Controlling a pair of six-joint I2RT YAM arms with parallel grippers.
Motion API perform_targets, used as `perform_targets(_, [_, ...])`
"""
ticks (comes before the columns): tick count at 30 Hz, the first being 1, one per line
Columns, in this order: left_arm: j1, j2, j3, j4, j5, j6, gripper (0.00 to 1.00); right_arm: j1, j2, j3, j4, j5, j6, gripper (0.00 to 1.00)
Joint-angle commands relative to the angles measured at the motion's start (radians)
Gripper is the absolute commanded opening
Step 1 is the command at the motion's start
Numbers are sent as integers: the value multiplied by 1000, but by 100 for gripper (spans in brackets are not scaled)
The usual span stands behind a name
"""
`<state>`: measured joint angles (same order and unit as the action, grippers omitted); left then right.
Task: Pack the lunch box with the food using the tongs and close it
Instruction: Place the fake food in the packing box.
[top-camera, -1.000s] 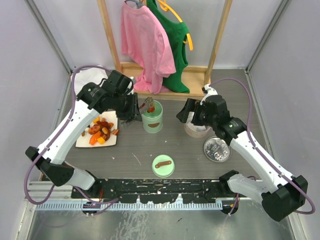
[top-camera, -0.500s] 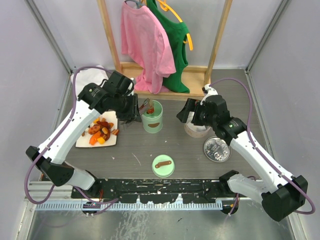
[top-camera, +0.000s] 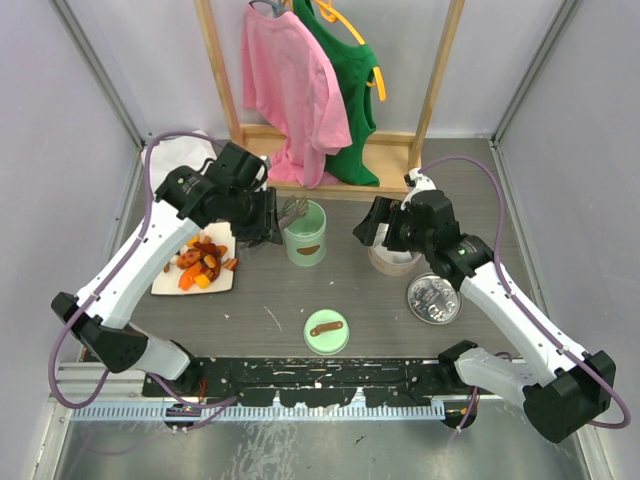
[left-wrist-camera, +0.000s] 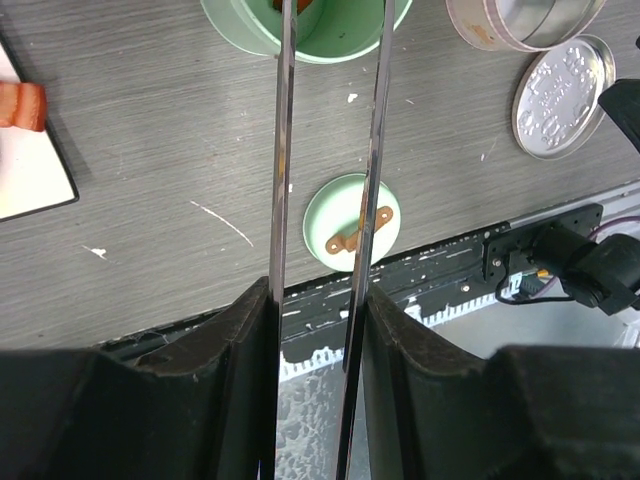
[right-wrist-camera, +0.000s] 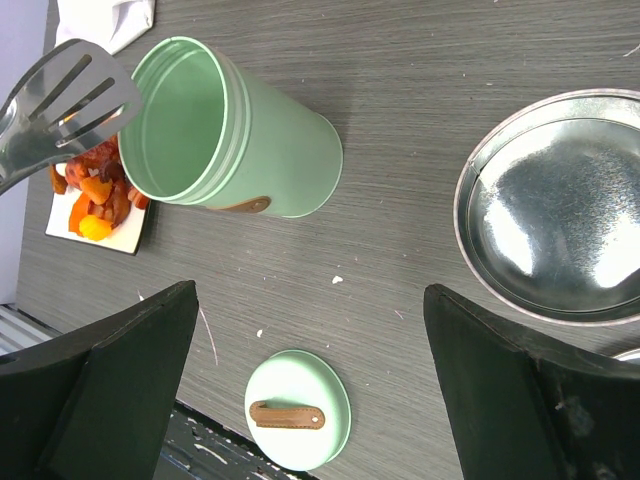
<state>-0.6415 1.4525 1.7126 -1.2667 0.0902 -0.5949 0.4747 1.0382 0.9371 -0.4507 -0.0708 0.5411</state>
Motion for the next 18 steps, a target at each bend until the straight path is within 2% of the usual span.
perform_targets(1, [-4, -74, 50, 10, -62, -7, 38, -1, -17, 16, 20, 8, 4, 100])
perform_targets(10, [18, -174, 68, -145, -293, -48, 41, 0, -10, 15, 25, 5, 3, 100])
perform_targets(18, [146, -285, -36, -222, -317, -49, 41, -1, -15, 35, 17, -1, -2, 100])
